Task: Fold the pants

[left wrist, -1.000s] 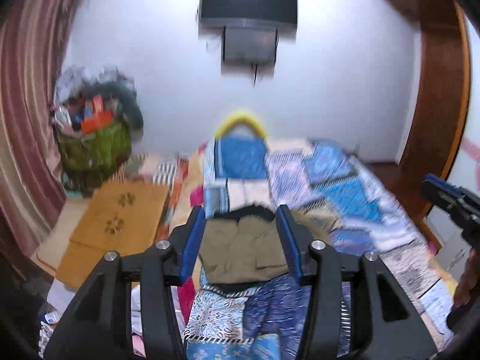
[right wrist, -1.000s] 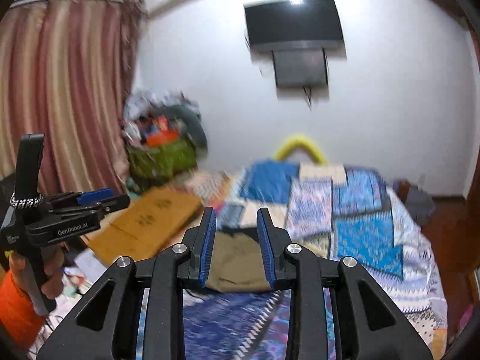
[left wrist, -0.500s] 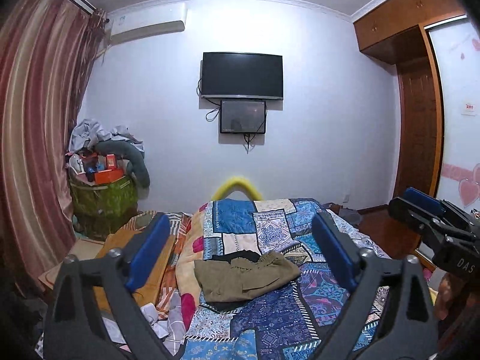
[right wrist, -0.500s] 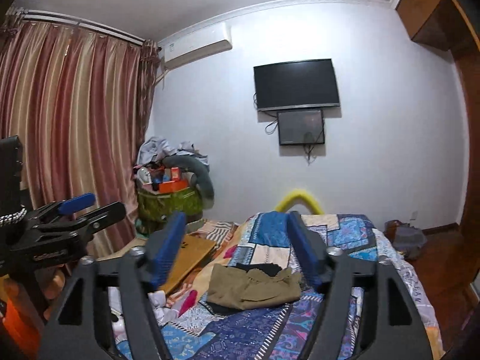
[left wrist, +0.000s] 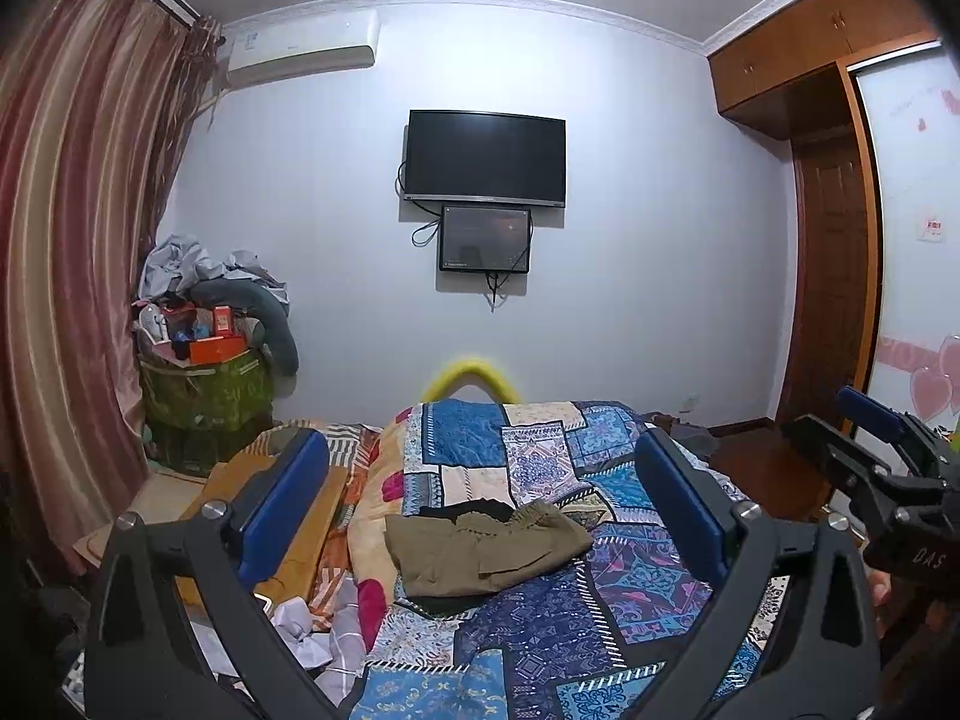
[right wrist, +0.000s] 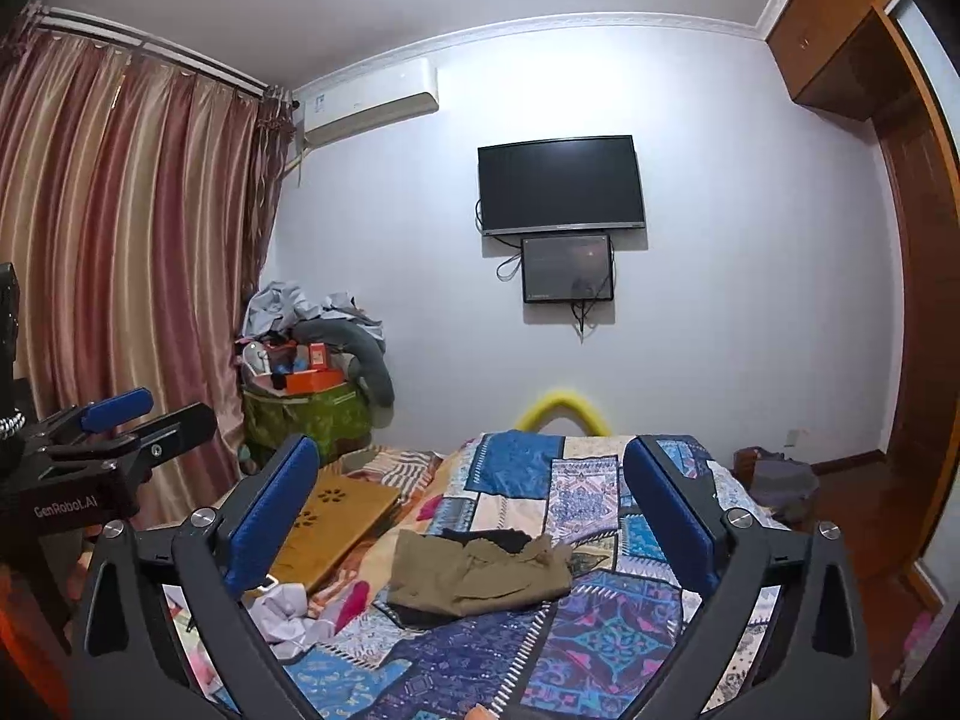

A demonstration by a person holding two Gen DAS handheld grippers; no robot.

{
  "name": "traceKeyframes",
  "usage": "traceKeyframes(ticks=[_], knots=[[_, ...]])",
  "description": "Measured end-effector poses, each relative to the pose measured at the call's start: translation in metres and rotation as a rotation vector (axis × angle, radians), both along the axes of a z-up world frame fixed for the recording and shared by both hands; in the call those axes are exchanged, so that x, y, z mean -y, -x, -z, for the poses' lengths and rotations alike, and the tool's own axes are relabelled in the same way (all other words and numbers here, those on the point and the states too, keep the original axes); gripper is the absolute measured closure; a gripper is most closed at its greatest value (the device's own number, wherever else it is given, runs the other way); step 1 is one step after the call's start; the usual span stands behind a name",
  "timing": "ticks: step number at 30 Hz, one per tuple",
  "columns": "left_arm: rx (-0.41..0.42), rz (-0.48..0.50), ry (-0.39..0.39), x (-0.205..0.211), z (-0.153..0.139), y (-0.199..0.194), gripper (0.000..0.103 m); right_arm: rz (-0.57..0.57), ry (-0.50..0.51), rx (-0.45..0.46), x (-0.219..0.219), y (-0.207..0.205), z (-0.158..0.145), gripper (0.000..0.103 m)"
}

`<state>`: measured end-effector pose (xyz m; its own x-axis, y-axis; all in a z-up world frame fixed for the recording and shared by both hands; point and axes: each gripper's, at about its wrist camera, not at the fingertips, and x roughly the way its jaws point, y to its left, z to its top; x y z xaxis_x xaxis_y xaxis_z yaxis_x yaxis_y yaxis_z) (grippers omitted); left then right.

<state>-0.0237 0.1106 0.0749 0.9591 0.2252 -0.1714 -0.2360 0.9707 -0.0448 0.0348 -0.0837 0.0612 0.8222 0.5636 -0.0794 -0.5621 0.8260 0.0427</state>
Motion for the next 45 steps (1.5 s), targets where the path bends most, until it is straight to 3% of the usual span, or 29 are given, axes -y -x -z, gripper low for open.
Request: traceKeyframes(ticks=[45], knots=[[-0.035, 0.024, 0.000, -0.003, 0.012, -0.010, 0.000, 0.017, -0.019, -0.034, 0.013, 0.005, 0.006, 0.000]])
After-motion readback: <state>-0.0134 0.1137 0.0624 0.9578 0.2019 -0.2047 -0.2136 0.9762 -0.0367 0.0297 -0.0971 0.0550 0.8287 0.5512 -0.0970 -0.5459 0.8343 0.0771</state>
